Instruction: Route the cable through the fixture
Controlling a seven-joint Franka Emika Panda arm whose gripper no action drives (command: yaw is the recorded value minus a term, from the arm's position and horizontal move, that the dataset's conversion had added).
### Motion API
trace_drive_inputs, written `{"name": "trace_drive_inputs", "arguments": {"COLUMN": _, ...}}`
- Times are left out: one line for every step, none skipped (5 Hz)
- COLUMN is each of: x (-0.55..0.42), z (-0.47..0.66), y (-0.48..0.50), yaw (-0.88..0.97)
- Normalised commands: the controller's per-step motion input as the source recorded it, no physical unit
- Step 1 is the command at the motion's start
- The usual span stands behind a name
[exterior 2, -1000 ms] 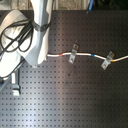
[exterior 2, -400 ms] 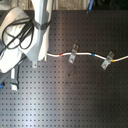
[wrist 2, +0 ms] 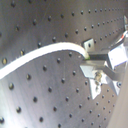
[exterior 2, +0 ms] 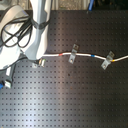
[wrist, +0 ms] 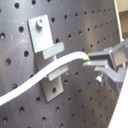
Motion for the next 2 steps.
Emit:
{"name": "trace_drive_inputs", "arguments": {"x": -0.025, "z": 0.38, "y": 0.064, "yaw": 0.31}}
{"name": "trace_drive_inputs", "arguments": {"x": 0.167, "z": 0.08, "y": 0.058, "yaw": 0.07}}
